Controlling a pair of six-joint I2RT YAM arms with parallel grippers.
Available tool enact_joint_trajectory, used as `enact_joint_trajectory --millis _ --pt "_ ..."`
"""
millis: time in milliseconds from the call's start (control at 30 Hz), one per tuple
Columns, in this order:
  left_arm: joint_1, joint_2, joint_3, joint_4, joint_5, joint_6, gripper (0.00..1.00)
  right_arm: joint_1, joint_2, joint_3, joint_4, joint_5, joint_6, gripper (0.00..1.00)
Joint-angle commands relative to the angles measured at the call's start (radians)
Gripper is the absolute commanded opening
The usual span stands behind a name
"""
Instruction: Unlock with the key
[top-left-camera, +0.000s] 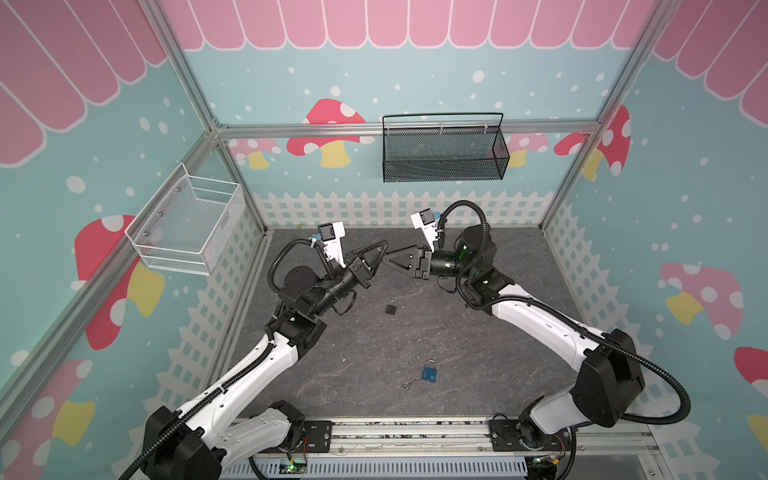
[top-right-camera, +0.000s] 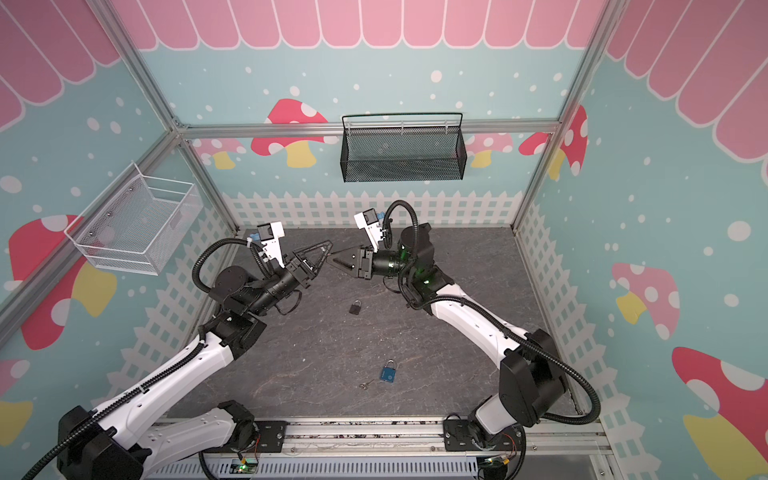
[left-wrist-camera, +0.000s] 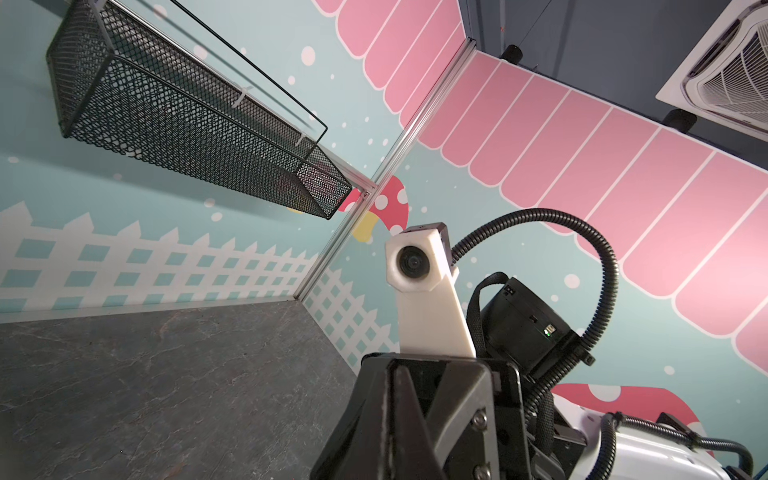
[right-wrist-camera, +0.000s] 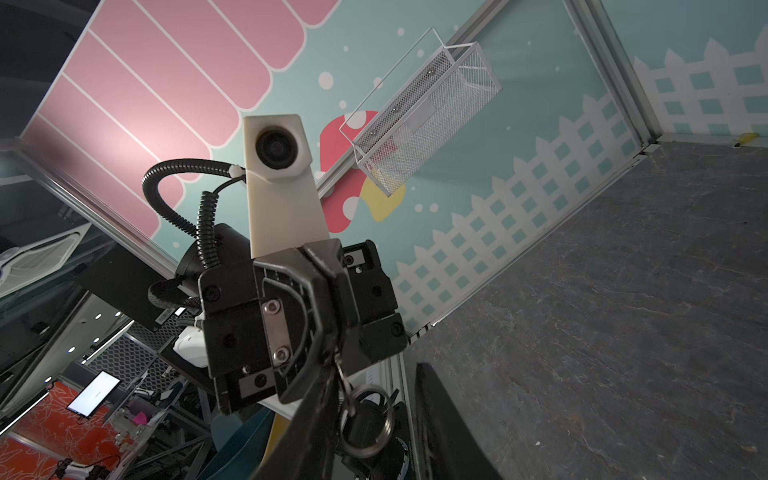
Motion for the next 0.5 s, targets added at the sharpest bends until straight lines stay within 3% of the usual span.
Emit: enact_joint_trajectory --millis 0,467 --pt "-0.013 0.004 -0.002 0.031 0.024 -0.009 0.0 0.006 -0.006 0.012 0.041 -0.001 0.013 0.31" --pt "-0.024 0.007 -0.012 0.034 0.007 -0.003 0.0 0.006 -0.018 0.0 0.07 0.002 0.017 0.14"
